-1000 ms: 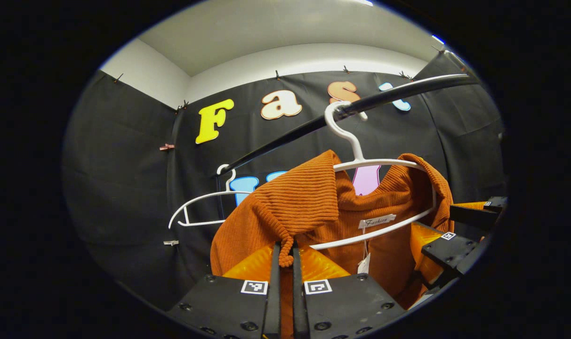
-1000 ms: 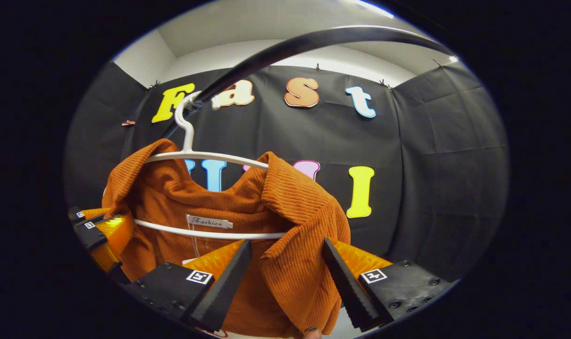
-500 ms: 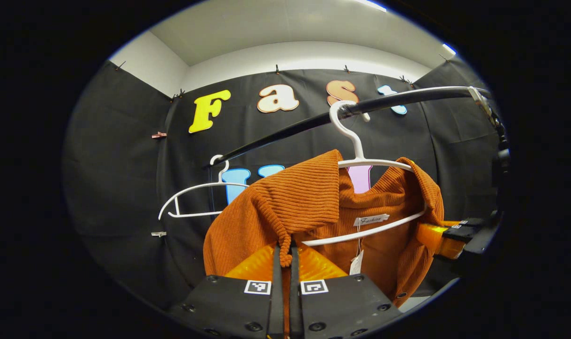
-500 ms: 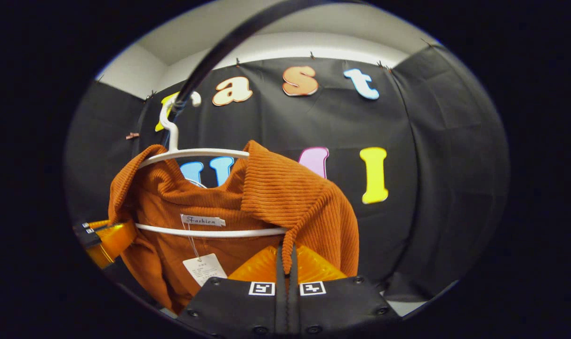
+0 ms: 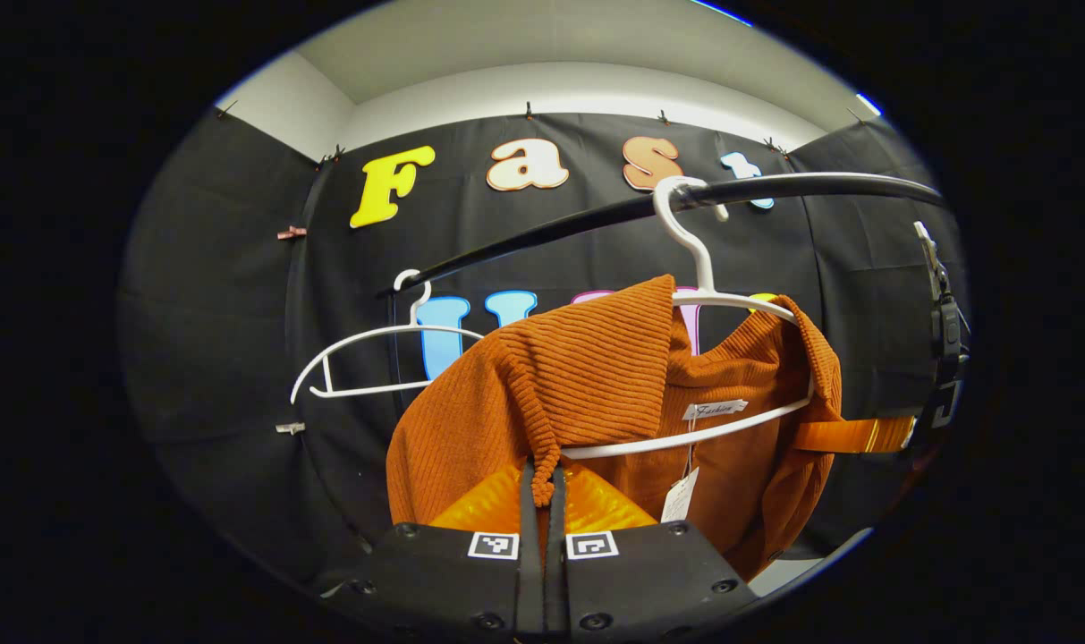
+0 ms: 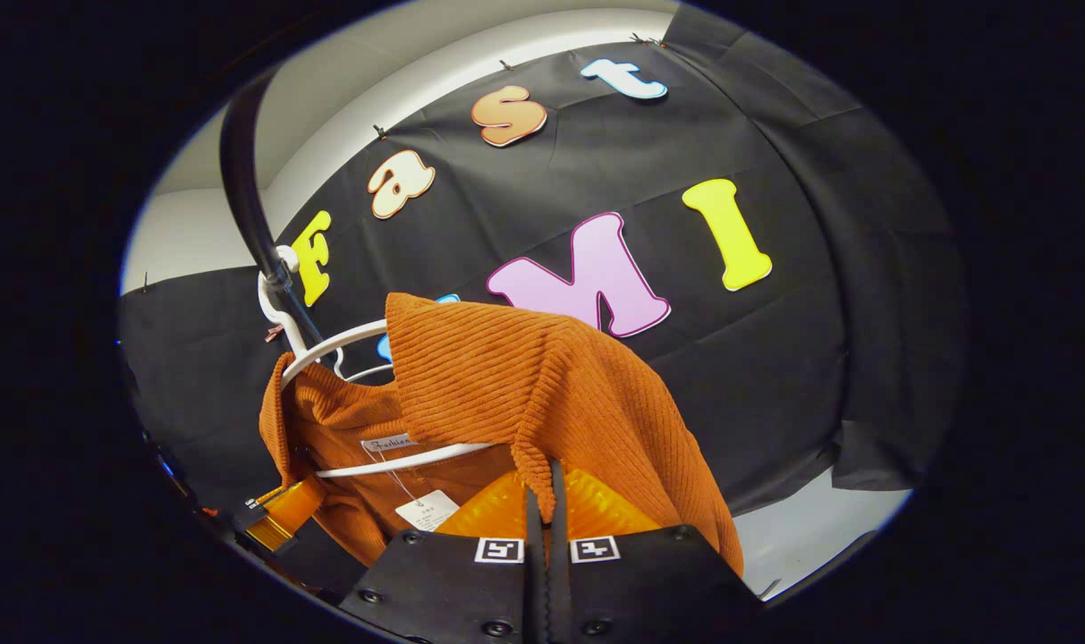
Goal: Grasp the clothes on the hanger with both hands and then place them into the laundry hamper below.
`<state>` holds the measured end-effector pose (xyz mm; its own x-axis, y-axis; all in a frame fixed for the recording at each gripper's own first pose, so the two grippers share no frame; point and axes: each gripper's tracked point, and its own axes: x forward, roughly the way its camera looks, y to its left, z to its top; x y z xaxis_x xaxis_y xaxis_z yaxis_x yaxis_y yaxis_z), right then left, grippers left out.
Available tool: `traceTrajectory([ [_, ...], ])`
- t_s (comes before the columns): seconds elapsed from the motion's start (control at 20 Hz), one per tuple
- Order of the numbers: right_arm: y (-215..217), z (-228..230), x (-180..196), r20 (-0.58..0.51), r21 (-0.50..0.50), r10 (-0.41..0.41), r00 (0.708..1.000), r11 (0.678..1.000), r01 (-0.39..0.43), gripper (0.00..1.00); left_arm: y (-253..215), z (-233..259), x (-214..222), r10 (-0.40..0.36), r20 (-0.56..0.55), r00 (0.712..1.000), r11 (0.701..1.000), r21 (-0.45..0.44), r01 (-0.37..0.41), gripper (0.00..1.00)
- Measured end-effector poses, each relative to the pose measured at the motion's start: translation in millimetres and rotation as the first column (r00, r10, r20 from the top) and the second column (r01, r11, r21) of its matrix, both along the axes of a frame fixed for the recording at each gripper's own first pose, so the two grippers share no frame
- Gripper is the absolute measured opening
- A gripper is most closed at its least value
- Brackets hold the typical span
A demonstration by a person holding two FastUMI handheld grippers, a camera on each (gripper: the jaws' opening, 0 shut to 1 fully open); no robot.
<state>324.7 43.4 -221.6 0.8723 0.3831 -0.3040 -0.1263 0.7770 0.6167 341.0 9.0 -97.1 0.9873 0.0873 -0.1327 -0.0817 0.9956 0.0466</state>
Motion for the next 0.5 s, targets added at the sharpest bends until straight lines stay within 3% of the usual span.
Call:
traceTrajectory([
  [0.2,-14.6,-7.0,4.2,-0.055,0.021,0.014,0.998,1.000,-0.013,0.04,3.1,-0.9,3.1,-0.021,-0.048,0.999,0.998,-0.054,0.018,0.05],
  [0.4,-38.6,16.9,12.9,-0.010,-0.050,-0.011,1.000,0.999,0.010,0.04,1.9,1.4,-0.4,-0.046,-0.075,0.996,0.998,-0.044,0.043,0.05],
  [0.5,-47.5,31.1,16.3,0.013,-0.035,-0.027,1.000,0.999,0.027,0.04,7.2,7.3,-2.8,-0.029,-0.068,0.997,0.999,-0.025,0.027,0.05],
])
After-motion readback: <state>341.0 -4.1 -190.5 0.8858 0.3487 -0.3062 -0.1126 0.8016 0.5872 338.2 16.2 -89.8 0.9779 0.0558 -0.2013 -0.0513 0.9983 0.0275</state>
